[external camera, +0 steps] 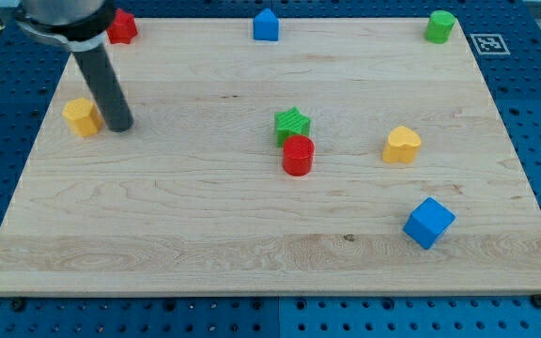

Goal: Keep the blue cube at the center right corner

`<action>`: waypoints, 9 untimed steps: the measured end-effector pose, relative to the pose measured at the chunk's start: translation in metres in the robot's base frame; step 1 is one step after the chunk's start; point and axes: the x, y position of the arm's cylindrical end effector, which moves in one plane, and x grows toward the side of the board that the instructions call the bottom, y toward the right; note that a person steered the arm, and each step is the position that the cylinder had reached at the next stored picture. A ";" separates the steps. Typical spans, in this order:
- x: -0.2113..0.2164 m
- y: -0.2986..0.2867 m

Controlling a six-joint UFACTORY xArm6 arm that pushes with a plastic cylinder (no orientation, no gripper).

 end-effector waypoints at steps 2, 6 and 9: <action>0.046 0.099; 0.063 0.109; 0.175 0.236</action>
